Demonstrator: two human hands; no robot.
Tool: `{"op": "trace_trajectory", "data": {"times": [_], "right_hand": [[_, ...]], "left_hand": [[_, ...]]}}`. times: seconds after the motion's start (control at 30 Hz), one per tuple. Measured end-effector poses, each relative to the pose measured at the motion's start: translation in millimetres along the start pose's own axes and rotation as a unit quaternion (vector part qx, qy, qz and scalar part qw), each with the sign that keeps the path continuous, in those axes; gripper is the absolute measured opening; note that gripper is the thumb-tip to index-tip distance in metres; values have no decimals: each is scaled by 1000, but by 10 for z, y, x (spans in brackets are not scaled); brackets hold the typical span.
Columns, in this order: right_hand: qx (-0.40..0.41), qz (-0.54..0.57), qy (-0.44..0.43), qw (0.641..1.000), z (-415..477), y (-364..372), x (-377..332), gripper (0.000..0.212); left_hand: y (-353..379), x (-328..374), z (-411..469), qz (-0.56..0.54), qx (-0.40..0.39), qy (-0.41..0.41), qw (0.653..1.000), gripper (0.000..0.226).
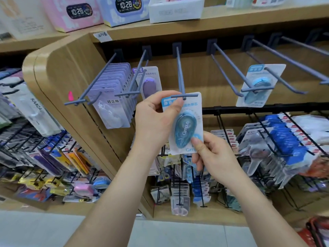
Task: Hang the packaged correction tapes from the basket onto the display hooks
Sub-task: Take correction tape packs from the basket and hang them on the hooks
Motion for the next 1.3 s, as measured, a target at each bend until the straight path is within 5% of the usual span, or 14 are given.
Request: {"op": "trace_trajectory", "data": {"times": [0.2, 0.37, 0.6, 1.0, 1.3], "right_hand": [[17, 20, 4, 1000, -47, -70, 37, 18], [45, 74, 10, 996, -118, -262, 43, 23], [137, 335, 56, 930, -267, -695, 63, 27], [335, 230, 41, 913, -493, -1555, 165, 34], [284, 106, 22, 953, -482, -1737, 228, 24]], "left_hand": [[79, -19, -214, -51, 27, 20, 998, 16], [356, -49, -329, -25, -30, 18, 999, 14], [918, -125, -302, -38, -119, -31, 992, 8], [1903, -73, -227, -76, -169, -41, 982, 4], [1985, -40, -198, -66, -147, -12, 987, 5]]}}
Point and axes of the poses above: each hand's wrist, its own z-axis towards the middle knuckle, its own y-axis out of the palm, x = y × z, the point moved 7 cm from there along z, towards the middle knuckle, and after that the axes turned 14 degrees about -y, right-handed, at the moved point
